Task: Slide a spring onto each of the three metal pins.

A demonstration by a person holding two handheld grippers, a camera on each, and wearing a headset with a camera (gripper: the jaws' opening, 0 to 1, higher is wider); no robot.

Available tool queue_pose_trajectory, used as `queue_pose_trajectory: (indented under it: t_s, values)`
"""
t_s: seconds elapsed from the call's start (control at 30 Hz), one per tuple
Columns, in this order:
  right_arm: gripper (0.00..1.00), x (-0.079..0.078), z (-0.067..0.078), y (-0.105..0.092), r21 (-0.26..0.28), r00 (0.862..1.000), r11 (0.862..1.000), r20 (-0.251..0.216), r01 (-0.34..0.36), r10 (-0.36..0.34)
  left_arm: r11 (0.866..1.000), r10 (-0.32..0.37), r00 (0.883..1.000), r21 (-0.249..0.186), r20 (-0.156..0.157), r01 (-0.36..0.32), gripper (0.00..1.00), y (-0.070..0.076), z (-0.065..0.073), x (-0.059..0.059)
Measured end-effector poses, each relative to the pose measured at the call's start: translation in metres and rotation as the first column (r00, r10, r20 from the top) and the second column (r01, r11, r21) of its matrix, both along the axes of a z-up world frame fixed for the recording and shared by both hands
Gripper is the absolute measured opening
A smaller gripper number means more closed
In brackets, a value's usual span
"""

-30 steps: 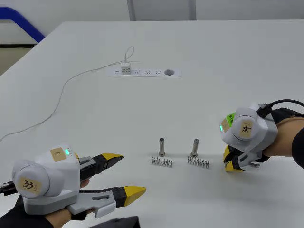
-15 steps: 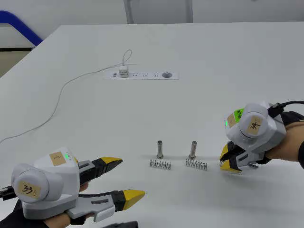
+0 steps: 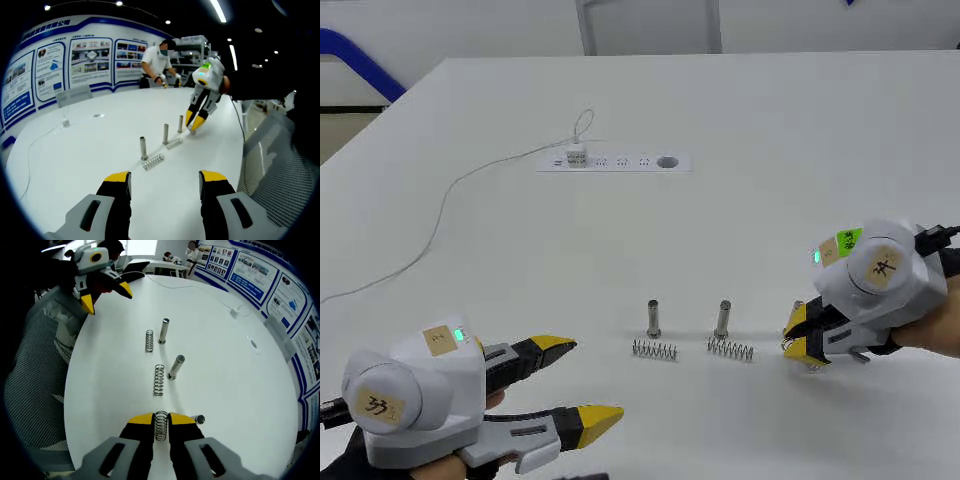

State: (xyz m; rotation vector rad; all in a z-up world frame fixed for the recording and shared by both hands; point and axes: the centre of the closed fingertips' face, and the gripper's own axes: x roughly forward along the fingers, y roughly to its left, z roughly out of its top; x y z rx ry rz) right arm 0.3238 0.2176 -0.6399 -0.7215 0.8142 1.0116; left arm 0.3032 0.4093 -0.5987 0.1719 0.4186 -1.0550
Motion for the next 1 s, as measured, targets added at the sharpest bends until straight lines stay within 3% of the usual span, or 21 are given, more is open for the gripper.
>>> queue_pose_trajectory:
  t_s: [0.83,1.0]
  values:
    - [0.12,-0.001,0.011,-0.006,0.085,0.994,0.991,0.023,0.102,-0.104,1.0,-0.001,1.0,0.005,0.002,0.001,0.56,-0.002,0.0,-0.001]
    - [0.12,-0.005,0.024,-0.002,0.099,0.993,0.989,0.023,0.112,-0.115,1.0,-0.001,1.0,0.006,0.002,0.001,0.56,-0.002,-0.001,-0.001]
